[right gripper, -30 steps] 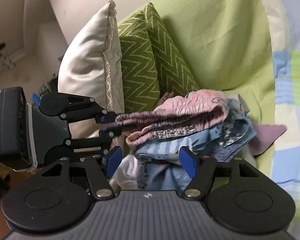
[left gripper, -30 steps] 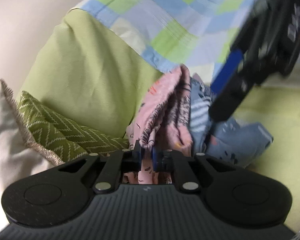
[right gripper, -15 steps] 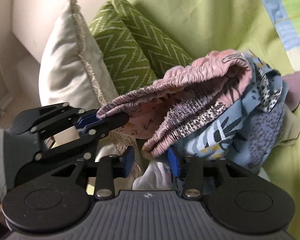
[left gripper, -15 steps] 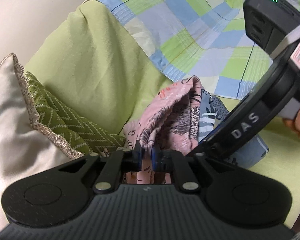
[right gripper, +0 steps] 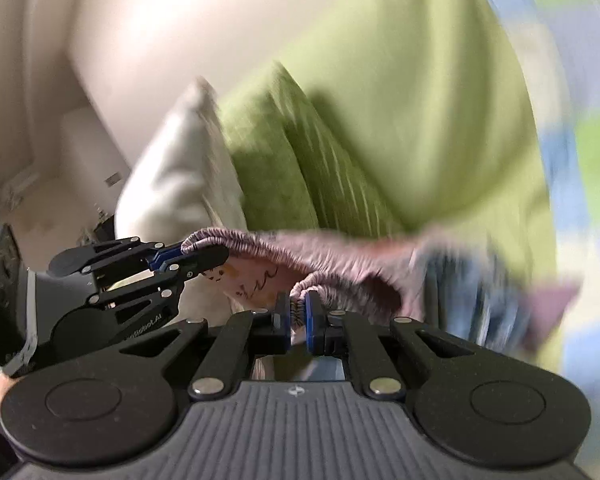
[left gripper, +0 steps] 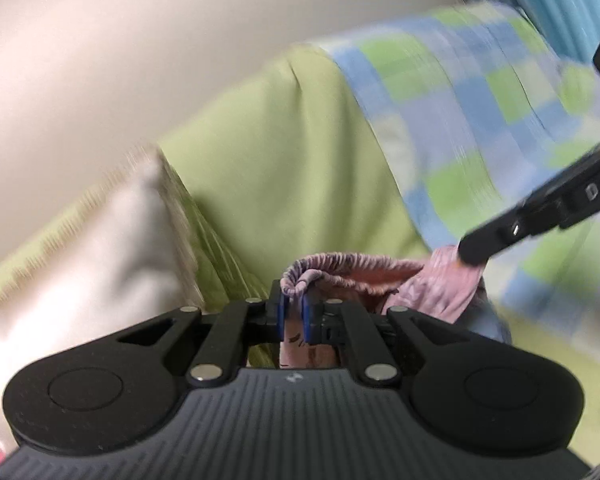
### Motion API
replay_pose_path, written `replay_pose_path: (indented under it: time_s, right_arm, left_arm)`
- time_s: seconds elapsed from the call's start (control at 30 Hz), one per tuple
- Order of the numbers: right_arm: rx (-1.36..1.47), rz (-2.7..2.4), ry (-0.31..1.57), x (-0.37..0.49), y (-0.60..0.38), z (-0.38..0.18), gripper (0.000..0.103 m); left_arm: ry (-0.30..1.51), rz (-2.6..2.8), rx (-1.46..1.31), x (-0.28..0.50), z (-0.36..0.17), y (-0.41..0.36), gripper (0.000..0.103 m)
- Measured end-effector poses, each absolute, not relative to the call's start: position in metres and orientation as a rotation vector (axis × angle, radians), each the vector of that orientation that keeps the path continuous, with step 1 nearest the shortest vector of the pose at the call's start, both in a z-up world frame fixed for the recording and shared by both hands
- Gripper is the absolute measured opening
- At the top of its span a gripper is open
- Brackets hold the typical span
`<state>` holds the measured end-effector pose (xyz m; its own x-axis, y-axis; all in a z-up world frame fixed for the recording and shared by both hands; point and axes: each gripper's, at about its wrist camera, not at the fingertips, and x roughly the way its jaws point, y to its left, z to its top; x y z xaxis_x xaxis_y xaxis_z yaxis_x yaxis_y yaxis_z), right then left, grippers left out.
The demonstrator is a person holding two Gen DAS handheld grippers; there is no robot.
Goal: Fold clothes
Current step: 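Lift the pink pants off the pile and spread the waistband between grippers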
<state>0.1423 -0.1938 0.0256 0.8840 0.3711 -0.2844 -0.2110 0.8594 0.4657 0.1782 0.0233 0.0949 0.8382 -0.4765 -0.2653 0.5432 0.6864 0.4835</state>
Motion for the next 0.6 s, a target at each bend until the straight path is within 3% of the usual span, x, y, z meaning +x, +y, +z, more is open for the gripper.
replay_pose_path:
  time_s: [0.3, 0.47, 0.6]
  right_arm:
    - [0.236, 0.244, 0.151, 0.052, -0.258, 0.149, 0.004]
    - [0.163, 0.124, 0.081, -0.039, -0.297, 0.177, 0.0]
    - [0.117, 0.007, 0.131, -0.097, -0.324, 0.166, 0.0]
  left_arm:
    - [-0.051, -0.609, 0.471, 0.114, 0.203, -0.003, 0.007]
    - [-0.017, -0.7, 0.506, 0.074, 0.193, -0.042, 0.007]
    - [0.01, -0.773, 0.533, 0.041, 0.185, -0.073, 0.007]
